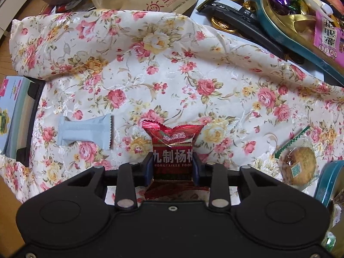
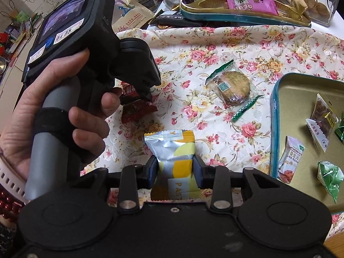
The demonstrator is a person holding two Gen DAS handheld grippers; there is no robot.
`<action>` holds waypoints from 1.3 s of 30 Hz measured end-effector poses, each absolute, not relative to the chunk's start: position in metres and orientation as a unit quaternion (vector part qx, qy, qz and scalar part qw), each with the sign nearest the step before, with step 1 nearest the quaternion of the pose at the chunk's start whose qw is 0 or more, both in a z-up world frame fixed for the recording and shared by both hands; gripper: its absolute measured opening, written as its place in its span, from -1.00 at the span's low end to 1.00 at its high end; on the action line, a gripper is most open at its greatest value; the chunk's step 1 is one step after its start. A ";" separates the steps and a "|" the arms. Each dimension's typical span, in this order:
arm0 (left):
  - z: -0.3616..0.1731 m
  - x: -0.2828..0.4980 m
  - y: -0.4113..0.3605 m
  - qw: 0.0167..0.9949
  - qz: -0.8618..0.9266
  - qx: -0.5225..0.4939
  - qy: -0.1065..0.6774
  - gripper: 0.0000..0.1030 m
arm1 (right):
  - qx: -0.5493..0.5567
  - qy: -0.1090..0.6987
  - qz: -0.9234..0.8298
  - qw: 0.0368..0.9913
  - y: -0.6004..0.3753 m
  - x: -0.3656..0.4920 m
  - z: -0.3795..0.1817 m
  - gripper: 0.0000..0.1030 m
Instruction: Organize snacks
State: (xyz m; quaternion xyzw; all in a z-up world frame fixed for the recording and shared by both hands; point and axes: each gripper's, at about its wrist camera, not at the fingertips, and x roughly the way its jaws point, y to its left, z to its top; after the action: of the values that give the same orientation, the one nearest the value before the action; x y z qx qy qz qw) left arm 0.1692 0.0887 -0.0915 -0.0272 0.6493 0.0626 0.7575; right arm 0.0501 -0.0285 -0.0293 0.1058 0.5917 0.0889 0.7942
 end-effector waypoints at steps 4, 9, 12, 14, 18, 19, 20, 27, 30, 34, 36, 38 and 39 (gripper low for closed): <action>-0.079 0.165 0.096 0.762 0.068 -0.026 0.643 -0.17 | 0.110 0.590 0.091 0.795 -0.026 0.052 -0.027 -0.28; -0.053 0.163 0.111 0.772 0.066 -0.042 0.631 -0.17 | 0.107 0.587 0.096 0.797 -0.023 0.051 -0.025 -0.28; -0.037 0.161 0.121 0.775 0.066 -0.056 0.626 -0.17 | 0.107 0.588 0.098 0.796 -0.020 0.051 -0.026 -0.28; -0.028 0.159 0.125 0.776 0.064 -0.056 0.625 -0.17 | 0.106 0.588 0.097 0.796 -0.020 0.052 -0.026 -0.28; -0.008 0.148 0.132 0.781 0.068 -0.052 0.619 -0.17 | 0.111 0.587 0.094 0.796 -0.021 0.055 -0.025 -0.28; -0.003 0.145 0.132 0.783 0.067 -0.049 0.616 -0.17 | 0.114 0.585 0.093 0.797 -0.023 0.056 -0.024 -0.28; 0.002 0.143 0.132 0.786 0.065 -0.045 0.613 -0.17 | 0.116 0.583 0.091 0.799 -0.024 0.057 -0.023 -0.28; 0.035 0.124 0.118 0.812 0.022 -0.026 0.583 -0.17 | 0.142 0.568 0.064 0.808 -0.044 0.066 -0.013 -0.28; 0.042 0.119 0.109 0.819 0.007 -0.016 0.574 -0.17 | 0.155 0.562 0.047 0.811 -0.056 0.071 -0.009 -0.28; 0.045 0.114 0.095 0.820 -0.011 -0.004 0.572 -0.17 | 0.172 0.552 0.022 0.815 -0.075 0.078 -0.001 -0.28; 0.044 0.112 0.089 0.819 -0.021 0.001 0.574 -0.17 | 0.182 0.547 0.011 0.817 -0.085 0.079 0.003 -0.28; 0.044 0.109 0.082 0.818 -0.029 0.007 0.575 -0.17 | 0.193 0.542 0.002 0.818 -0.096 0.081 0.007 -0.28; 0.044 0.108 0.079 0.818 -0.032 0.011 0.575 -0.17 | 0.198 0.538 -0.003 0.819 -0.100 0.082 0.009 -0.28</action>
State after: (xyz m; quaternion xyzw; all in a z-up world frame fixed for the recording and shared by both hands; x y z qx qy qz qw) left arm 0.1079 0.0785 0.0444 0.0108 0.5747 -0.0322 0.8176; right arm 0.0819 -0.1000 0.0090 0.1978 0.5385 -0.0029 0.8191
